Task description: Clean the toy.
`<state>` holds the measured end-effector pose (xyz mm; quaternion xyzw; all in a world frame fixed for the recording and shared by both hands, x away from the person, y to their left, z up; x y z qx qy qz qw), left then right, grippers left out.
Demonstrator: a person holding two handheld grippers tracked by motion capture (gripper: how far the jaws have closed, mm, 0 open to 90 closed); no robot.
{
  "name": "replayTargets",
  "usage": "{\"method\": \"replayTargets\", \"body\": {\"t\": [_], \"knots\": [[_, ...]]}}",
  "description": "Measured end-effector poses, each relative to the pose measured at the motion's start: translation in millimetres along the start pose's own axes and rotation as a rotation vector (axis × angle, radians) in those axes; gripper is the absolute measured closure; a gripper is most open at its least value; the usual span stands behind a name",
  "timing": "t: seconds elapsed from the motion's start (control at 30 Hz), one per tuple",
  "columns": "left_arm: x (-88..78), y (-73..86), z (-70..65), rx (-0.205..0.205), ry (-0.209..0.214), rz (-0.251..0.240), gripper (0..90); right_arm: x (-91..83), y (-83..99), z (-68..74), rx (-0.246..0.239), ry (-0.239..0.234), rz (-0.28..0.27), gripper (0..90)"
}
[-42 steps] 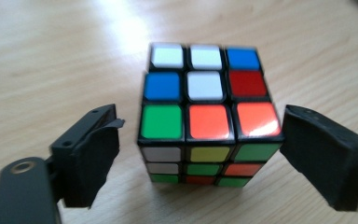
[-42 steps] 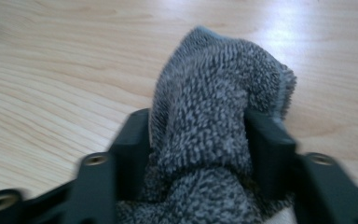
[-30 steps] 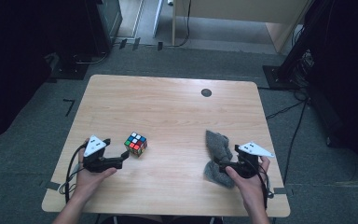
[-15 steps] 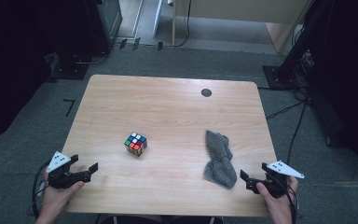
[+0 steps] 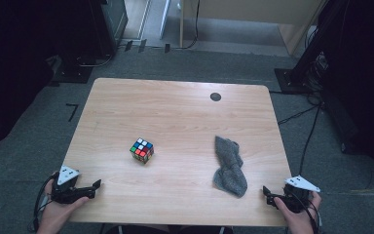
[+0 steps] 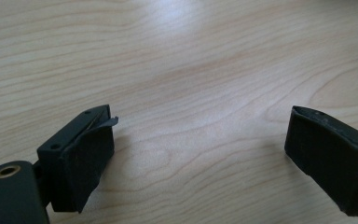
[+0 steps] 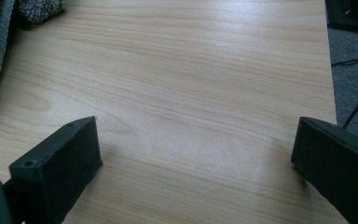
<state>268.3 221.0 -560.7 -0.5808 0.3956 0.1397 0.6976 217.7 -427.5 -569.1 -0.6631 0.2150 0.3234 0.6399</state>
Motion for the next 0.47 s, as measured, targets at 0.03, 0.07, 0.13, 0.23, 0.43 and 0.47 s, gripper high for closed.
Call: {"method": "replayTargets", "body": {"t": [0.03,0.07,0.13,0.23,0.43,0.47], "knots": [[0.1,0.0,0.0,0.000,0.000,0.000,8.2,0.1,0.0,0.0,0.004,0.003,0.002,0.0],[0.1,0.0,0.0,-0.001,0.000,0.000,8.2,0.4,-0.1,0.0,0.008,0.008,0.003,0.0],[0.1,0.0,0.0,-0.001,0.000,0.000,8.2,0.4,-0.1,0.1,0.010,0.010,0.002,0.0],[0.1,0.0,0.0,-0.001,0.000,0.000,8.2,0.5,-0.1,0.1,0.010,0.010,0.002,0.0],[0.2,-0.1,0.0,-0.001,0.000,0.000,8.2,0.5,-0.1,0.1,0.010,0.010,0.002,0.0],[0.3,-0.2,0.1,-0.001,-0.001,0.000,8.2,0.4,0.0,0.0,0.011,0.011,0.003,0.0]]}}
Point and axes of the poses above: each handheld gripper's, and its own axes: x roughly forward along the jaws, y roughly out of its underside, z roughly to its left, the point moved 6 cm from there along x, roughly forward along the jaws
